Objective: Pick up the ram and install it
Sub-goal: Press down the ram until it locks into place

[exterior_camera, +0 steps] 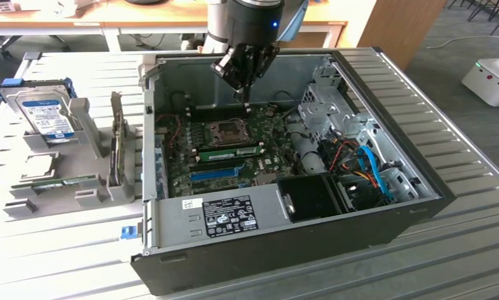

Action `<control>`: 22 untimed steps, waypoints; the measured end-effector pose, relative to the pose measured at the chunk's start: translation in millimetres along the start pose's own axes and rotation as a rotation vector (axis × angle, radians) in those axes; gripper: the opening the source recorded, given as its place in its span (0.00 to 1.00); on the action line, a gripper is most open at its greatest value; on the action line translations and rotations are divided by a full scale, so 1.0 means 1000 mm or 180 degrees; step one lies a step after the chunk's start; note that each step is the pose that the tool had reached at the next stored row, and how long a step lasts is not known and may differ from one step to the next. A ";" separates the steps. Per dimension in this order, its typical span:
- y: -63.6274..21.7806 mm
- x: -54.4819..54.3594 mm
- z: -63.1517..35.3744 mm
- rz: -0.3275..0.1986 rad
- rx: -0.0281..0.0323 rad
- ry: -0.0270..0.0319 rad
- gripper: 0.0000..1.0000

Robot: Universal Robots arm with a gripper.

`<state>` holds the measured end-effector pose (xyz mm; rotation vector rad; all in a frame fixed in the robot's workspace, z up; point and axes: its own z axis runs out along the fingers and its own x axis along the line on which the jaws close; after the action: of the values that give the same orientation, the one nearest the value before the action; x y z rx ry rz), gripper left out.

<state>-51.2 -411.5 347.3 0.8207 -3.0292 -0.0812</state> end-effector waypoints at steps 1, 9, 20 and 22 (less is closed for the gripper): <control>0.0000 0.000 0.0001 0.0059 0.0001 -0.0003 0.11; -0.0001 0.000 0.0012 0.0508 0.0006 -0.0026 0.11; -0.0001 0.000 0.0017 0.0808 0.0009 -0.0041 0.11; -0.0001 0.000 0.0017 0.0808 0.0009 -0.0041 0.11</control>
<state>-51.2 -411.5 345.5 0.4313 -3.1154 -0.0812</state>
